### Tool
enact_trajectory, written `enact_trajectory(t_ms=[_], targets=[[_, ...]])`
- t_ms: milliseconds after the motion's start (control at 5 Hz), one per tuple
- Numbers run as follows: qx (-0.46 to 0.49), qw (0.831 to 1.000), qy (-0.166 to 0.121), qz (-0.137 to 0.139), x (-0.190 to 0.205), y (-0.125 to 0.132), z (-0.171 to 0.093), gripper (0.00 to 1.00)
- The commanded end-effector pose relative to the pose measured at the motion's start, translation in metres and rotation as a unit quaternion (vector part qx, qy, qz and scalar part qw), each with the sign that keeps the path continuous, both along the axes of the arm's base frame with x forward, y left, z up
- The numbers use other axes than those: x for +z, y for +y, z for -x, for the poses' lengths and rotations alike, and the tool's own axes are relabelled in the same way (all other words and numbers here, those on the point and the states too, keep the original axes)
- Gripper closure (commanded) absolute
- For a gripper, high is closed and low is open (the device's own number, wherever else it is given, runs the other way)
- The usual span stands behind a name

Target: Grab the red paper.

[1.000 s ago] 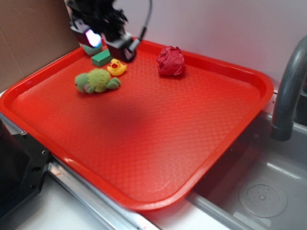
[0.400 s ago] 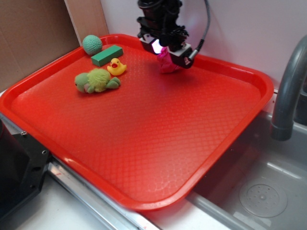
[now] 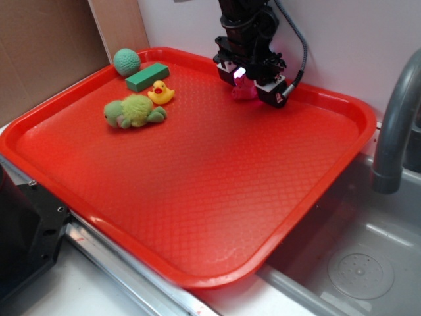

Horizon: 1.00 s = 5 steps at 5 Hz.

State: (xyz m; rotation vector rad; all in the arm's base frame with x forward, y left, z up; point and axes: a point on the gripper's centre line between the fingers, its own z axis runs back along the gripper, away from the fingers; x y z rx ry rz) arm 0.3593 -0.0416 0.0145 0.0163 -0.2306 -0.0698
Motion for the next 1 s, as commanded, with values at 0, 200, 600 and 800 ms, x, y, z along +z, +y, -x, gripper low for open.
enact_trajectory(t_ms=[0, 200, 600, 800], targets=[[-0.035, 0.999, 0.0, 0.037, 0.071, -0.011, 0.055, 1.0], [0.005, 0.999, -0.027, 0.017, 0.119, -0.02, 0.108, 1.0], [0.031, 0.999, 0.013, 0.041, 0.211, -0.027, 0.19, 1.0], [0.04, 0.998, 0.042, 0.011, 0.199, -0.037, 0.198, 1.0]])
